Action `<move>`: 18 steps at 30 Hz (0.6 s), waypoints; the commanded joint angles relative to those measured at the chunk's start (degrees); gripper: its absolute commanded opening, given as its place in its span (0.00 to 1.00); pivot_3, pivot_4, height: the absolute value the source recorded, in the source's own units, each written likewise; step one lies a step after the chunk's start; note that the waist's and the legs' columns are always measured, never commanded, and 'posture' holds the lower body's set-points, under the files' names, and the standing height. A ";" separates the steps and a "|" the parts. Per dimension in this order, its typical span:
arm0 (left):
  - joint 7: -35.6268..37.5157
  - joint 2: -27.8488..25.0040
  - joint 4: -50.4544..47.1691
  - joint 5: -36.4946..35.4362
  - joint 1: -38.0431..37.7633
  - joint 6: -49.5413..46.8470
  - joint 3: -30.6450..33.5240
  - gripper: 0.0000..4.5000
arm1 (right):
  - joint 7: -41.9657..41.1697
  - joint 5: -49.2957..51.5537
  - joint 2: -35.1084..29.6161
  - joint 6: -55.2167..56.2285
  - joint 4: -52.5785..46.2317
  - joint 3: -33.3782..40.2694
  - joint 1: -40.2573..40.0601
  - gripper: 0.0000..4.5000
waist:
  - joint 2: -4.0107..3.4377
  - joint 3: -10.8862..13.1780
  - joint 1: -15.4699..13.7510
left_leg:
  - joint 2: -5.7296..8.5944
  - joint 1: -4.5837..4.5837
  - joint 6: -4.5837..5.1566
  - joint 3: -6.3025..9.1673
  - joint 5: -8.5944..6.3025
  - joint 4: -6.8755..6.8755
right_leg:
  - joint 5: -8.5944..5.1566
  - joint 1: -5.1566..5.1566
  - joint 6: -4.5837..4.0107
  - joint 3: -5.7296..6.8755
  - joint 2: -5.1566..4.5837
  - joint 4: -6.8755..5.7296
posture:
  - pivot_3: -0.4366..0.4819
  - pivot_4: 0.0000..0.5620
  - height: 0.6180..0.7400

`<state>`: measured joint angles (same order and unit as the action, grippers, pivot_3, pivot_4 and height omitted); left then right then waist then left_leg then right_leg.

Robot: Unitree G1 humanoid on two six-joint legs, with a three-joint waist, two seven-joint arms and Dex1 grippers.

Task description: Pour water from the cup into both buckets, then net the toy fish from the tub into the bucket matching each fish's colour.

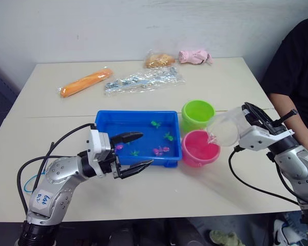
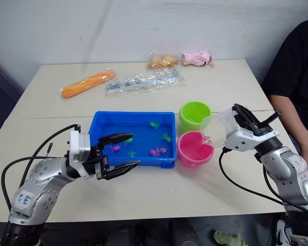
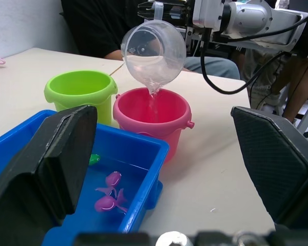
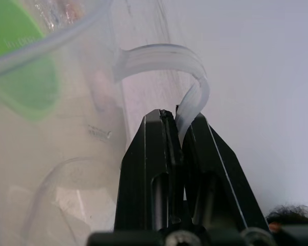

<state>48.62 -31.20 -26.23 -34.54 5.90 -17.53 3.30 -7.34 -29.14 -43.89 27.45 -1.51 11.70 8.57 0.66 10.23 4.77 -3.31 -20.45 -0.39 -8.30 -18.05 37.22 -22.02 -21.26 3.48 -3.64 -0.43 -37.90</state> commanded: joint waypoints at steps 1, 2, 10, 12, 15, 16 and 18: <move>0.09 -0.21 -0.63 -0.11 0.09 0.90 1.01 1.00 | 2.43 -0.66 -0.89 1.07 -1.61 1.28 0.37 0.04 | 0.00 0.00 -0.01 | 0.00 0.00 0.00 0.00 0.00 0.00 | 0.00 0.00 0.00 0.00 0.00 -0.01 | 0.48 0.27 1.00; 0.12 -0.24 -0.59 -0.12 0.05 0.92 1.07 1.00 | 2.71 -0.89 -0.94 1.21 -1.44 1.22 0.49 0.04 | 0.00 0.00 -0.01 | 0.00 0.00 0.00 0.00 0.00 0.01 | 0.00 0.00 0.00 0.00 0.00 -0.01 | 0.48 0.27 1.00; -0.02 -0.11 -0.46 -0.05 0.12 0.98 1.00 1.00 | 4.22 -1.67 -1.08 2.12 -0.66 1.04 0.86 0.04 | 0.00 0.00 -0.01 | 0.00 0.01 -0.01 0.00 0.01 0.03 | 0.00 0.00 0.00 0.00 0.00 -0.05 | 0.48 0.27 1.00; -0.03 -0.09 -0.38 -0.03 0.15 1.01 0.99 1.00 | 3.85 -1.10 -1.07 2.22 -0.44 0.75 0.86 0.04 | 0.00 0.00 -0.01 | 0.00 0.01 0.00 0.00 0.01 0.04 | 0.00 0.00 0.00 0.00 0.00 -0.06 | 0.48 0.27 1.00; -0.03 -0.09 -0.31 -0.01 0.18 1.04 0.96 1.00 | 1.72 2.51 -0.18 1.22 -0.19 0.52 0.72 0.04 | 0.00 0.00 -0.01 | 0.00 0.01 0.00 0.00 0.02 0.05 | 0.00 0.00 0.00 0.00 0.00 -0.07 | 0.48 0.27 1.00; -0.05 -0.10 -0.31 -0.01 0.17 1.04 0.97 1.00 | 1.33 3.62 0.20 0.80 -0.15 0.66 0.66 0.04 | 0.00 0.00 -0.02 | 0.00 0.01 0.00 0.00 0.01 0.05 | 0.00 0.00 0.00 0.00 0.00 -0.07 | 0.48 0.27 1.00; -0.03 -0.10 -0.28 0.04 0.11 1.09 0.96 1.00 | 0.25 5.83 0.63 0.03 -0.14 0.90 0.49 0.04 | 0.00 0.00 -0.01 | 0.00 0.01 0.00 0.00 0.02 0.06 | 0.00 0.01 0.00 0.00 0.00 -0.07 | 0.48 0.27 1.00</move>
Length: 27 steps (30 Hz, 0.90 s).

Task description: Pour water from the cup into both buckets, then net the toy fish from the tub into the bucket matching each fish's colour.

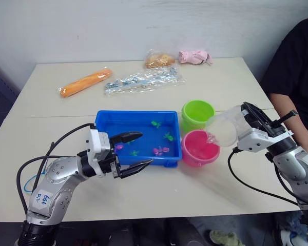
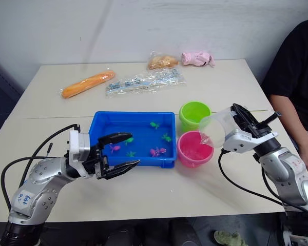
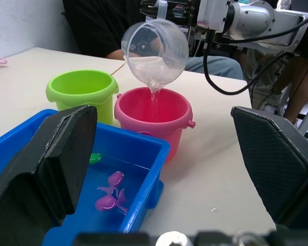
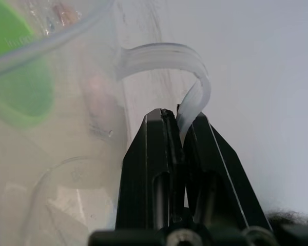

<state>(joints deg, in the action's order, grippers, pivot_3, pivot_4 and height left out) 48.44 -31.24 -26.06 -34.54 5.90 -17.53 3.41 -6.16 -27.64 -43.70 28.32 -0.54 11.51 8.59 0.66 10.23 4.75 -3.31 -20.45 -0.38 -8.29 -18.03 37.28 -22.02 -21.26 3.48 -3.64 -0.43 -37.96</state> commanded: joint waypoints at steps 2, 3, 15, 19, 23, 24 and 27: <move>0.18 -0.04 -0.34 0.06 0.13 1.13 0.85 1.00 | -1.74 6.82 1.23 -2.43 -1.25 1.91 0.26 0.04 | 0.00 0.00 0.01 | 0.00 0.00 0.00 0.00 0.00 0.00 | 0.00 0.00 0.00 0.00 0.00 -0.01 | 0.48 0.27 1.00; 0.19 -0.05 -0.31 0.07 0.15 1.14 0.86 1.00 | -2.48 8.06 1.44 -3.53 -1.28 2.22 0.13 0.04 | 0.00 0.00 0.01 | 0.00 0.00 0.00 0.00 0.00 0.00 | 0.00 0.00 0.00 0.00 0.00 -0.01 | 0.48 0.27 1.00; -2.04 1.26 0.54 -3.10 2.94 -0.43 3.21 1.00 | -16.78 38.27 5.08 -19.93 -0.24 6.92 4.71 0.04 | 0.00 0.00 -0.03 | 0.00 0.01 0.03 0.00 0.01 0.05 | 0.00 0.02 0.00 0.01 0.00 -0.07 | 0.48 0.27 1.00; -4.14 2.16 1.78 -5.33 5.51 -1.93 5.33 1.00 | -18.95 41.81 3.94 -26.74 2.52 7.54 9.96 0.04 | 0.00 0.00 0.03 | -0.01 0.01 0.04 0.02 0.02 0.07 | 0.01 0.02 0.01 0.02 -0.01 -0.11 | 0.48 0.27 1.00; -6.92 2.31 2.46 -5.90 7.72 -4.42 6.20 1.00 | -18.09 42.72 4.49 -31.38 6.82 6.77 17.60 0.04 | 0.00 0.00 0.10 | -0.01 0.00 0.04 0.01 0.02 0.08 | 0.01 -0.02 0.01 0.01 0.00 -0.13 | 0.48 0.27 1.00; -7.47 2.44 2.43 -6.26 8.09 -4.99 6.42 1.00 | -17.54 41.57 4.25 -32.00 8.09 6.19 19.17 0.04 | 0.00 0.00 0.08 | -0.01 -0.01 0.04 0.00 0.02 0.08 | 0.01 -0.04 0.01 0.00 0.00 -0.13 | 0.48 0.27 1.00; -7.76 2.55 2.29 -6.46 8.60 -5.60 6.53 1.00 | -16.23 36.85 3.34 -35.36 12.24 2.71 23.95 0.04 | 0.00 0.00 0.06 | -0.02 -0.01 0.03 -0.01 0.03 0.08 | 0.01 -0.08 0.01 0.00 0.00 -0.16 | 0.48 0.27 1.00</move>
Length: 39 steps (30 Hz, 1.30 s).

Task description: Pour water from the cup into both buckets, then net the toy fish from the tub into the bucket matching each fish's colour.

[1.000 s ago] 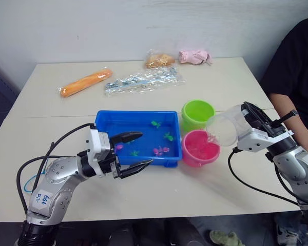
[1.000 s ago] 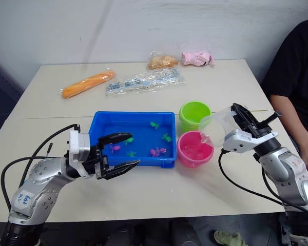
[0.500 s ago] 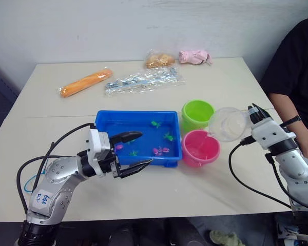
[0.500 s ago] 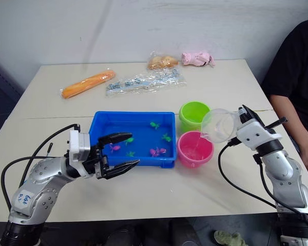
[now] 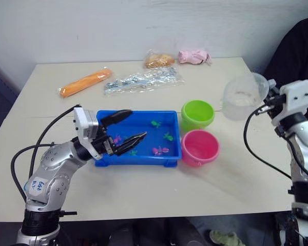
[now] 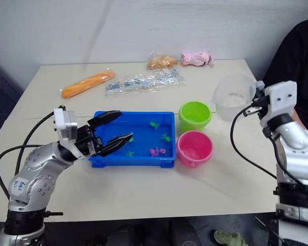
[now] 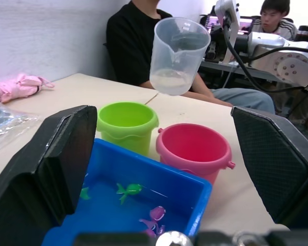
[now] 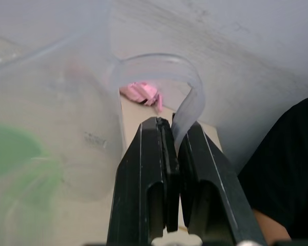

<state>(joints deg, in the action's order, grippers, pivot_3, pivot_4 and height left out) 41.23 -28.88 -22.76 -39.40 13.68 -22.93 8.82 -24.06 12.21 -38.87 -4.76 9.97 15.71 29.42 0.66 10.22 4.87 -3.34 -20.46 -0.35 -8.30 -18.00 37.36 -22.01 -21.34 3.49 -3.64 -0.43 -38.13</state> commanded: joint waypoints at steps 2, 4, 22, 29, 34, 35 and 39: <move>-0.76 0.28 -1.07 -1.33 0.95 -0.29 0.98 1.00 | 2.18 -5.39 -1.66 -3.37 4.55 -3.28 5.88 0.04 | 0.00 0.00 -0.04 | 0.00 -0.03 -0.01 0.00 0.01 0.00 | 0.00 -0.04 0.00 0.01 0.00 -0.01 | 0.48 0.27 1.00; -1.04 0.44 -1.28 -0.97 0.84 -0.21 0.68 1.00 | -1.34 -8.65 -3.06 0.04 7.92 -7.20 7.87 0.04 | 0.00 0.00 -0.04 | 0.00 -0.06 -0.01 -0.01 0.01 0.01 | 0.00 -0.08 0.00 0.00 -0.01 -0.01 | 0.48 0.27 1.00; -2.21 2.21 -1.95 2.51 0.08 2.11 -1.60 1.00 | 7.49 -25.99 -4.37 18.23 25.79 -16.33 18.93 0.04 | 0.00 0.00 0.20 | -0.01 -0.09 -0.02 -0.06 0.02 0.05 | 0.00 -0.14 0.00 -0.02 -0.01 -0.09 | 0.48 0.27 1.00; -1.87 2.85 -1.36 3.51 0.16 3.07 -2.38 1.00 | 15.11 -33.89 -5.41 25.53 28.50 -20.07 20.52 0.04 | 0.00 0.00 0.19 | -0.01 -0.09 -0.05 -0.06 0.03 0.06 | 0.00 -0.17 -0.01 -0.02 -0.01 -0.14 | 0.48 0.27 1.00; -1.84 2.91 -1.13 3.89 0.17 3.37 -2.45 1.00 | 19.40 -38.74 -6.17 29.26 29.12 -22.07 20.88 0.04 | 0.00 0.00 0.17 | -0.01 -0.09 -0.05 -0.06 0.04 0.07 | 0.00 -0.17 -0.01 -0.02 -0.01 -0.14 | 0.48 0.27 1.00; -1.89 2.92 -1.16 3.93 0.12 3.39 -2.45 1.00 | 19.96 -39.33 -6.18 29.52 29.34 -22.34 20.92 0.04 | 0.00 0.00 0.15 | -0.01 -0.09 -0.05 -0.06 0.04 0.06 | 0.00 -0.18 -0.01 -0.02 -0.01 -0.14 | 0.48 0.27 1.00; -1.63 2.56 -1.14 4.38 -0.21 3.61 -2.39 1.00 | 23.67 -44.65 -7.25 31.09 29.46 -25.10 21.34 0.04 | 0.00 0.00 0.19 | -0.01 -0.09 -0.05 -0.07 0.04 0.08 | 0.00 -0.17 -0.01 -0.02 -0.01 -0.15 | 0.48 0.27 1.00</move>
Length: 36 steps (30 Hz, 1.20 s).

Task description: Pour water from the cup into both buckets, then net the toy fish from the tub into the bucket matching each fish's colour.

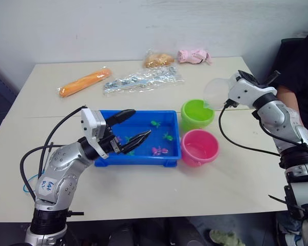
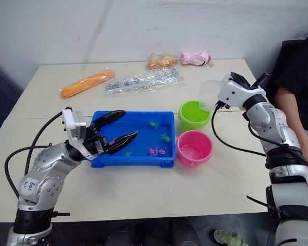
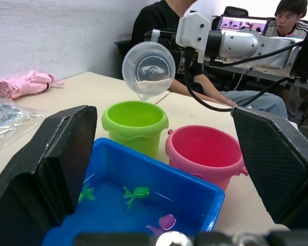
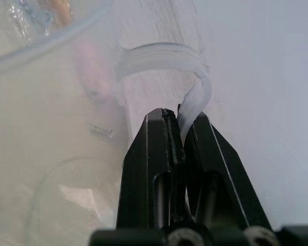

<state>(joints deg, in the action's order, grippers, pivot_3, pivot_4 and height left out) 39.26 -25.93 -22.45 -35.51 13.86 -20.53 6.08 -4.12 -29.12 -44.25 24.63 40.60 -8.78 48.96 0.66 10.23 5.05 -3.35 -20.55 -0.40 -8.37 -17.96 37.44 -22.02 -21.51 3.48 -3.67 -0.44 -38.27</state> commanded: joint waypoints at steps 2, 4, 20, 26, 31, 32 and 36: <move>0.64 -0.69 -1.28 0.75 -0.51 1.42 0.51 1.00 | 5.79 -5.35 -2.10 1.80 -1.02 -1.44 2.05 0.04 | 0.00 0.00 0.13 | 0.00 0.00 -0.01 0.00 0.00 0.00 | 0.00 -0.01 0.00 0.00 0.00 -0.02 | 0.48 0.27 1.00; 0.75 -0.76 -1.19 0.87 -0.52 1.49 0.58 1.00 | 7.09 -6.47 -2.26 2.20 -0.71 -2.00 2.27 0.04 | 0.00 0.00 0.17 | 0.00 0.00 -0.01 0.00 0.01 0.00 | 0.00 -0.01 -0.01 0.00 0.00 -0.04 | 0.48 0.27 1.00; 1.25 -0.52 -1.98 1.05 -1.09 2.11 0.49 1.00 | 16.87 -14.66 -3.82 4.47 -0.63 -4.90 3.91 0.04 | 0.00 0.00 0.21 | 0.00 0.00 -0.03 0.00 0.02 0.02 | -0.01 -0.03 -0.02 0.00 0.00 -0.09 | 0.48 0.27 1.00; 1.23 0.13 -2.39 0.33 -1.06 2.30 0.51 1.00 | 20.43 -16.90 -3.83 4.93 0.40 -6.28 5.43 0.04 | 0.00 0.00 0.37 | 0.00 0.00 -0.04 -0.01 0.02 0.02 | -0.02 -0.05 -0.03 0.00 0.00 -0.13 | 0.48 0.27 1.00; 1.07 0.33 -2.22 0.57 -0.99 2.73 0.56 1.00 | 22.13 -17.74 -4.12 5.55 1.07 -6.68 5.93 0.04 | 0.00 0.00 0.40 | 0.00 0.01 -0.04 -0.01 0.03 0.03 | -0.02 -0.04 -0.04 0.00 0.00 -0.14 | 0.48 0.27 1.00; 1.03 0.36 -2.19 0.61 -1.01 2.81 0.60 1.00 | 22.82 -17.98 -4.24 5.79 1.13 -6.67 5.98 0.04 | 0.00 0.00 0.40 | 0.00 0.01 -0.04 -0.01 0.03 0.03 | -0.02 -0.04 -0.04 0.00 0.00 -0.14 | 0.48 0.27 1.00; 0.95 0.44 -1.98 0.80 -1.07 3.21 0.48 1.00 | 23.96 -18.49 -4.27 6.24 1.96 -6.83 6.25 0.04 | 0.00 0.00 0.51 | 0.00 0.01 -0.04 -0.01 0.03 0.04 | -0.02 -0.05 -0.04 0.00 0.00 -0.16 | 0.48 0.27 1.00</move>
<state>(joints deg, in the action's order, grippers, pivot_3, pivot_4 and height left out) 40.19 -25.58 -22.35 -34.59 12.87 -18.62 6.09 18.29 -47.38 -46.82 30.56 42.93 -16.06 53.36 0.66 10.23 5.56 -3.35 -20.54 -0.45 -8.38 -17.94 37.48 -22.04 -21.56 3.44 -3.67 -0.44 -38.44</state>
